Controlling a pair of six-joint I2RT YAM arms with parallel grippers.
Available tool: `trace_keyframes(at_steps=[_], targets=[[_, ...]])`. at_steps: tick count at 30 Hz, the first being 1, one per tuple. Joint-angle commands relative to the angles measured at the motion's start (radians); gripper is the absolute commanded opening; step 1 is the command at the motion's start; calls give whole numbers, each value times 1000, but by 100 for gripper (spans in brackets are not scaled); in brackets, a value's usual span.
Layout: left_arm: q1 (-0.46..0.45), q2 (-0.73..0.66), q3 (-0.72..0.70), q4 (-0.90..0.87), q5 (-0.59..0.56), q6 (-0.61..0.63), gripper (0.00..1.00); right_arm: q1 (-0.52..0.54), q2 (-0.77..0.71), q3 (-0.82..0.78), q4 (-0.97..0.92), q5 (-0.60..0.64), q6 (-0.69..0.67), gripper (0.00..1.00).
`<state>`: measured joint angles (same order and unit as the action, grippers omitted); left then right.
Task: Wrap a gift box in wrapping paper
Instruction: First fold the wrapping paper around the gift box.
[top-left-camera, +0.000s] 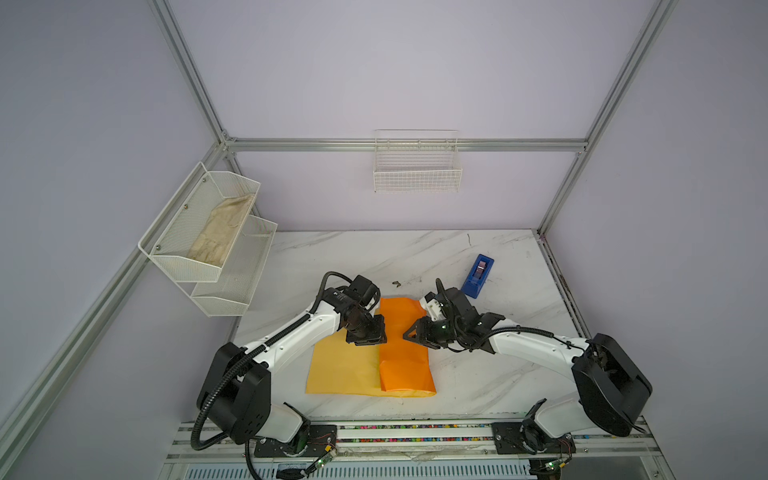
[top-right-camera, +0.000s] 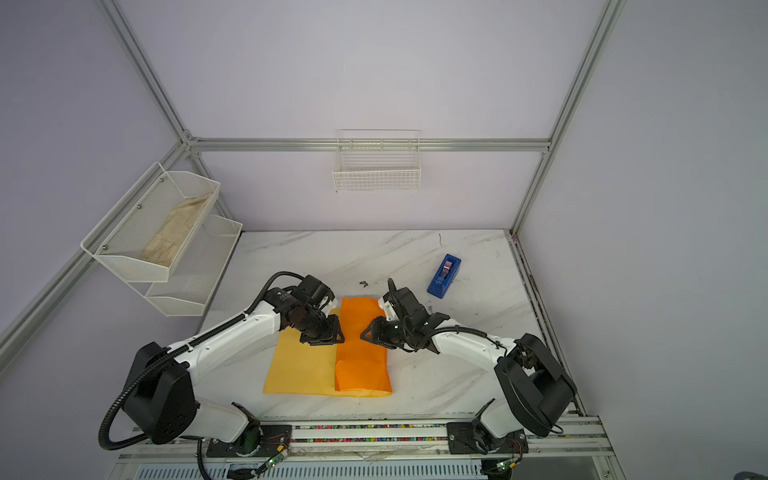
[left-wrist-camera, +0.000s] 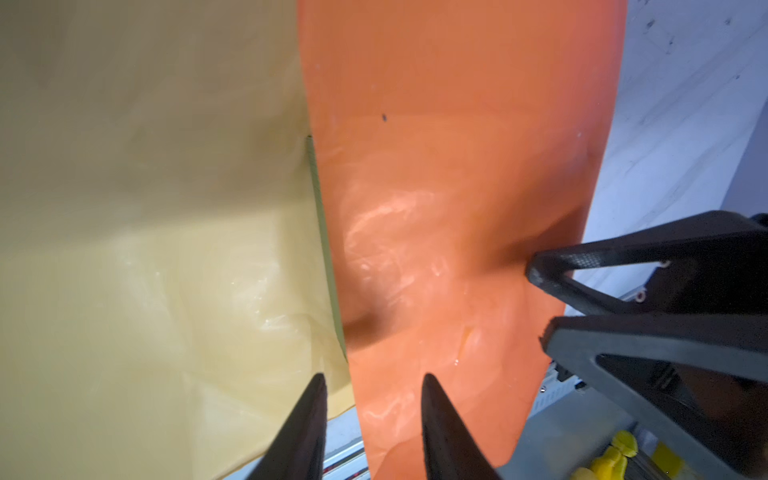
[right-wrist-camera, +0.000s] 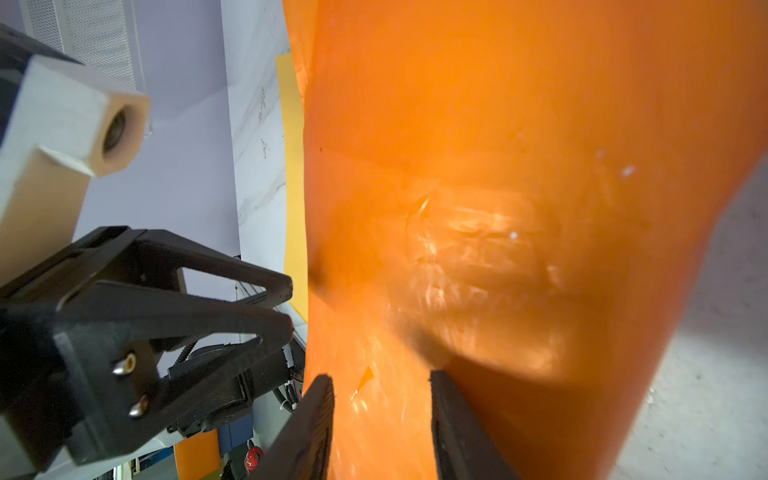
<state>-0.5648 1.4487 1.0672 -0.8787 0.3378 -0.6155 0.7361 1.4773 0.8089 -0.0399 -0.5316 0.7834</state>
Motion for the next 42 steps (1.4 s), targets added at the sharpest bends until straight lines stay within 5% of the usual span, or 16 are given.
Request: trace_keyframes(at_steps=[1,19,31,36,42], targets=[[-14,-59,10,56,109,-36,32,6,43,-25,-76,61,-7,43],[-14,49,-121,74,26,10,26,5,-2,76,-22,5,30,42],[-13,44,-111,60,11,17,26,-15,132,87,29,54,25,36],[30,-4,-14,6,-54,46,39,-15,142,50,20,58,14,35],[188,-25,124,-117,-184,179,59,-15,134,36,11,59,4,35]])
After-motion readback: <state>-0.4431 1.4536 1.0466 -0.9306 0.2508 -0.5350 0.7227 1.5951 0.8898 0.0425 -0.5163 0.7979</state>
